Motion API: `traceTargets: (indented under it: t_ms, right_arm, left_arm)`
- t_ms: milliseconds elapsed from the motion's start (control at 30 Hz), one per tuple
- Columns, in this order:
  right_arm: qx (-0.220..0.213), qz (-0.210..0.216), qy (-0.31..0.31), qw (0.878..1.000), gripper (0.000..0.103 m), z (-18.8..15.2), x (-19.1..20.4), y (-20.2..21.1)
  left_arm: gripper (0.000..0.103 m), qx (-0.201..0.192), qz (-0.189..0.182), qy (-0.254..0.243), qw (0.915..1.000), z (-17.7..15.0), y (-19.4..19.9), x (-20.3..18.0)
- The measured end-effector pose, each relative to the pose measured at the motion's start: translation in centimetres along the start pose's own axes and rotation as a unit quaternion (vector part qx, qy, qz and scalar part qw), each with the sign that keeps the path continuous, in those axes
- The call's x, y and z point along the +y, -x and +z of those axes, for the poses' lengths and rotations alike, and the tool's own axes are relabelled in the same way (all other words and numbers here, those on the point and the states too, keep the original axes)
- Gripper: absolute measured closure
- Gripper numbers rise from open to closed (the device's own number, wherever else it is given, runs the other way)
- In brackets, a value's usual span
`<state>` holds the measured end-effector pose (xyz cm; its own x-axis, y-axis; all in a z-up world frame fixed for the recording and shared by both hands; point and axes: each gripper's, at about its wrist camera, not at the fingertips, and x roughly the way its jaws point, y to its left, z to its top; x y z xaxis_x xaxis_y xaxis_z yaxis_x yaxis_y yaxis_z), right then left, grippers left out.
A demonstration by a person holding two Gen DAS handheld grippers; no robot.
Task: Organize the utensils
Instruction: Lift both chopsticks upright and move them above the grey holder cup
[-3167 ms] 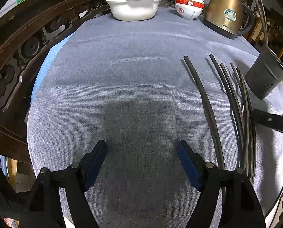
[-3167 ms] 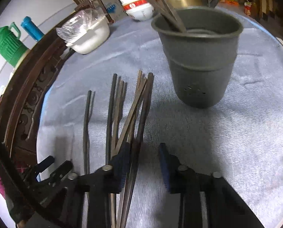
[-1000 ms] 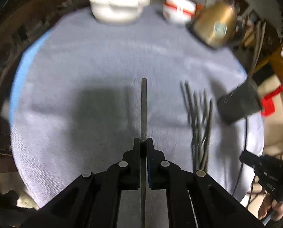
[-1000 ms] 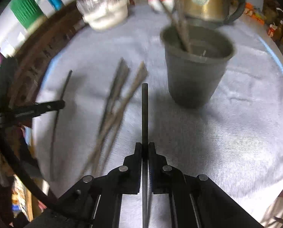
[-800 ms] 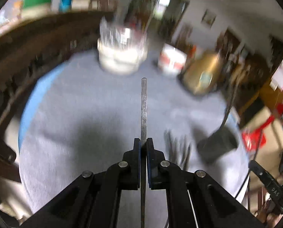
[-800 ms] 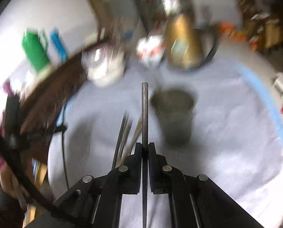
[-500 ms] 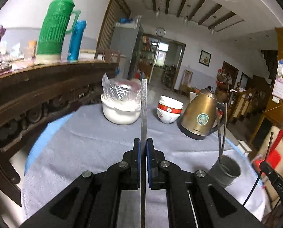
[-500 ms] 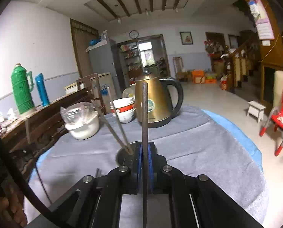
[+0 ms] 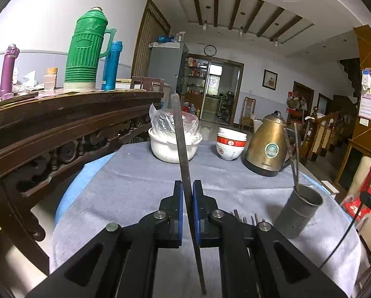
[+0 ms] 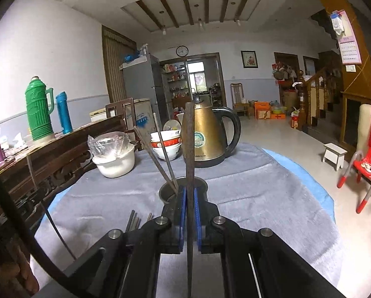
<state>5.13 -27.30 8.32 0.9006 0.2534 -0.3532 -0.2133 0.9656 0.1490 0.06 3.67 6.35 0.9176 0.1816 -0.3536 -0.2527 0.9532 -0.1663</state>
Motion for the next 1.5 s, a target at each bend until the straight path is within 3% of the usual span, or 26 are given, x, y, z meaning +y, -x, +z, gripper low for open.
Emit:
traceTargets:
  t_ms: [200,567,767,933,1267,1500]
  right_arm:
    - [0.010,0.006,-0.015,1.000,0.096,-0.5,-0.7,2.4]
    - [0.016,0.006,-0.044,0.999,0.096,-1.0,-1.8,3.6]
    - [-0.001,0.015,-0.053,0.998,0.096,0.3,-1.9,4.1]
    - [-0.030,0.020,-0.061,0.998,0.096,2.5,-2.4,4.9]
    - [-0.111,0.028,-0.050,0.992,0.096,9.2,-2.4,5.2]
    - [-0.101,0.031,-0.029,0.994,0.096,11.6,-1.6,1.0]
  left_arm:
    - [0.094,0.013,-0.017,0.005,0.9997,-0.5,2.3,0.7]
    - [0.095,0.035,-0.042,0.040,0.9977,0.0,2.7,1.1]
    - [0.096,0.029,-0.053,0.079,0.9951,2.0,2.8,2.0]
    - [0.096,0.016,-0.090,0.120,0.9886,4.9,2.6,1.7]
    - [0.095,-0.011,-0.183,0.133,0.9740,10.5,0.2,-4.8]
    - [0.095,0.005,-0.212,0.101,0.9719,11.5,-4.0,-10.5]
